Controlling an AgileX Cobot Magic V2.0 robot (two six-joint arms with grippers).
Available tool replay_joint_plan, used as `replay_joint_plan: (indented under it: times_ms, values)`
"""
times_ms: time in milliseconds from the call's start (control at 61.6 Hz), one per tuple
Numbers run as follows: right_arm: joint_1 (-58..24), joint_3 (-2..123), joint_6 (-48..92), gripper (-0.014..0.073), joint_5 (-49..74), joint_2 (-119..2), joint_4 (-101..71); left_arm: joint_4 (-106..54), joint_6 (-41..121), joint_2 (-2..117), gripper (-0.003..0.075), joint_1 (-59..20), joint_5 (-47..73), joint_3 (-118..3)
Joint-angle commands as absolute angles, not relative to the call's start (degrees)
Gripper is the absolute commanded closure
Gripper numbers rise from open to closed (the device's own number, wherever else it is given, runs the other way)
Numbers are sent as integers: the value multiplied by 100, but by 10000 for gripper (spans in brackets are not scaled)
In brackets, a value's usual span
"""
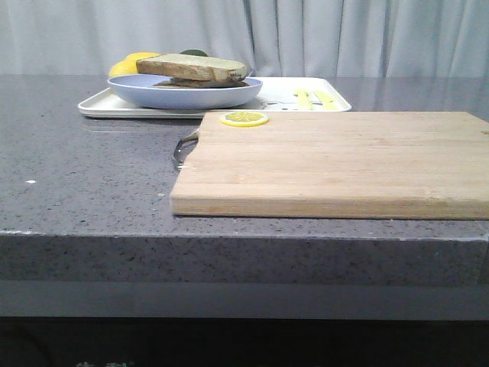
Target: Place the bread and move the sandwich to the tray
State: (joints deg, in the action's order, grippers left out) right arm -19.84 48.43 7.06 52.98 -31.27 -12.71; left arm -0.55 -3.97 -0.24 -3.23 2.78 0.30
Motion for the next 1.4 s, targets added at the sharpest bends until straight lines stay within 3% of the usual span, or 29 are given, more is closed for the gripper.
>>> replay_joint_plan:
  times_ms: [0, 422, 617, 828, 1056, 1380]
  values:
    - [-1954, 4980, 740, 663, 4897, -3142, -1353, -107, -398, -151, 741, -315, -163, 39]
    - [-1712, 4771, 745, 663, 4577, -2903, -1169, -107, -398, -151, 741, -315, -163, 39]
    - [-497, 3484, 881, 663, 2761, -1980, -1153, -107, -398, -151, 741, -315, -163, 39]
    - [145, 1581, 881, 663, 709, -912, -1256, -107, -398, -151, 741, -315, -163, 39]
    - [197, 231, 881, 663, -155, -152, -1330, -107, -398, -151, 741, -315, -163, 39]
    - [-92, -141, 881, 663, -415, 166, -1330, -107, -398, -140, 741, -315, -163, 39]
